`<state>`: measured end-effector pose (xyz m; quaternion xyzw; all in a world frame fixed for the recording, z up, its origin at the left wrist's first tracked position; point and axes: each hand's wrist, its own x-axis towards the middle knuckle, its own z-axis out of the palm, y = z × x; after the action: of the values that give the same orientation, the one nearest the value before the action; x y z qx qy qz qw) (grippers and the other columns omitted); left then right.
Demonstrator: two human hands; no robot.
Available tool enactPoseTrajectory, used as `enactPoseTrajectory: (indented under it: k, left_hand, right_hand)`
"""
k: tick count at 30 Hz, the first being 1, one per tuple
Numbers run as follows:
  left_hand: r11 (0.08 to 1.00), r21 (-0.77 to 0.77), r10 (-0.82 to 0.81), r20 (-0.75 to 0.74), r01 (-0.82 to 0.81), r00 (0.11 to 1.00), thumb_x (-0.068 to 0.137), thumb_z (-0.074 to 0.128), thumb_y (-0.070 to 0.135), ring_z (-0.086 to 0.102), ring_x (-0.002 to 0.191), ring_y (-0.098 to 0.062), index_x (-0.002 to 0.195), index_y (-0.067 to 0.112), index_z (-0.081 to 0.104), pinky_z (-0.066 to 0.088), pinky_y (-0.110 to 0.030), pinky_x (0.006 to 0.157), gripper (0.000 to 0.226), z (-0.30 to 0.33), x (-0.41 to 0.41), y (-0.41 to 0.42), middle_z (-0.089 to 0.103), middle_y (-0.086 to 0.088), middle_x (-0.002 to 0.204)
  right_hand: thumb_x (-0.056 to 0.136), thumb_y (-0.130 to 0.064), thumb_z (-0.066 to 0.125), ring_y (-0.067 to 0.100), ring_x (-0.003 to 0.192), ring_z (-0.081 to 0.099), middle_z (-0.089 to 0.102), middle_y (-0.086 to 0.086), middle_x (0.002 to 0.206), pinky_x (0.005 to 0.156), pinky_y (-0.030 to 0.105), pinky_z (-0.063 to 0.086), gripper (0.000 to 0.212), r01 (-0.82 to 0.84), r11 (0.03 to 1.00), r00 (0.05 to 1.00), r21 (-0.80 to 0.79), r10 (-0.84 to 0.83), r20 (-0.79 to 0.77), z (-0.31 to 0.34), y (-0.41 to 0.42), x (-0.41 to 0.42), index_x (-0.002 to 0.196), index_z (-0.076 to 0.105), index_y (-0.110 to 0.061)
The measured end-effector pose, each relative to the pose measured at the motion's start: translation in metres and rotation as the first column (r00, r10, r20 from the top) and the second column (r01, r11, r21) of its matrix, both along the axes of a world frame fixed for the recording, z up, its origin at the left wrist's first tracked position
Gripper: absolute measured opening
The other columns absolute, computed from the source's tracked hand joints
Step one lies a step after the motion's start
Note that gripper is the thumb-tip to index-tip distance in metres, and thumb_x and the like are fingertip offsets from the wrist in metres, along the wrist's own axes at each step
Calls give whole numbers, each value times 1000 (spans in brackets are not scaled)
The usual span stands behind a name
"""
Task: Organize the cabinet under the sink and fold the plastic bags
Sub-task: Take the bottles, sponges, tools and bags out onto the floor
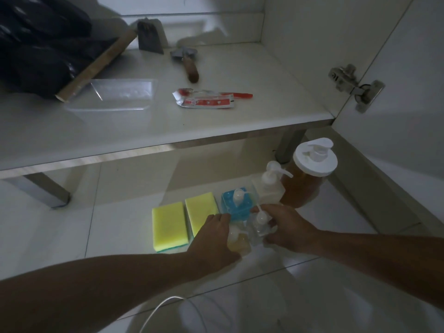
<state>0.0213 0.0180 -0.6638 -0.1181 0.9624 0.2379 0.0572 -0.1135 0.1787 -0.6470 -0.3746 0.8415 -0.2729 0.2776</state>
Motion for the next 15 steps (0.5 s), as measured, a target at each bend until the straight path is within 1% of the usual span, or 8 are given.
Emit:
enactPoseTrajectory:
  k: [3, 5, 9, 12, 14, 15]
  left_hand:
    - [1000, -4, 8, 23, -8, 1000, 69, 76, 47, 43, 119, -20, 133, 12, 41, 37, -28, 97, 81, 3, 3, -6, 51, -4, 131]
    - [1000, -18, 10, 30, -10, 1000, 69, 75, 49, 44, 117, -20, 131, 12, 43, 38, -28, 95, 78, 4, 4, -11, 52, -3, 128]
    - [998, -52, 40, 39, -38, 998, 68, 76, 44, 48, 111, -20, 123, 12, 49, 38, -26, 88, 69, 6, 9, -23, 56, -3, 121]
    - [995, -85, 57, 65, -52, 996, 69, 76, 39, 50, 110, -20, 123, 12, 50, 39, -26, 87, 67, 7, 15, -35, 57, -2, 120]
    - [992, -101, 81, 82, -73, 993, 68, 77, 38, 51, 110, -20, 124, 12, 49, 41, -27, 88, 68, 5, 18, -45, 58, -2, 120]
    - [990, -109, 94, 86, -84, 992, 68, 78, 38, 52, 110, -20, 124, 13, 49, 42, -27, 88, 68, 5, 19, -49, 58, -2, 120]
  right_hand:
    - [62, -11, 84, 3, 94, 59, 60, -15, 107, 75, 11, 48, 59, -22, 1000, 1000, 15, 22, -20, -4, -5, 3, 114, 63, -26]
    - [60, -15, 82, 7, 93, 61, 60, -12, 108, 74, 13, 50, 58, -28, 1000, 1000, 13, 28, -12, -8, -8, 8, 113, 63, -30]
    - [62, -8, 79, 3, 91, 61, 58, -11, 110, 71, 12, 51, 62, -35, 998, 998, -52, 37, 50, -9, -18, 21, 120, 63, -24]
    - [63, -11, 78, 6, 96, 61, 61, -8, 110, 75, 18, 54, 55, -70, 995, 995, -71, 74, 66, -9, -28, 30, 114, 64, -25]
    - [64, -14, 79, 7, 99, 59, 61, -7, 112, 80, 22, 54, 57, -90, 994, 994, -63, 93, 52, -10, -36, 35, 117, 63, -25]
    - [65, -15, 81, 8, 98, 58, 62, -6, 113, 82, 25, 54, 59, -105, 993, 994, -56, 106, 16, -10, -40, 37, 120, 62, -24]
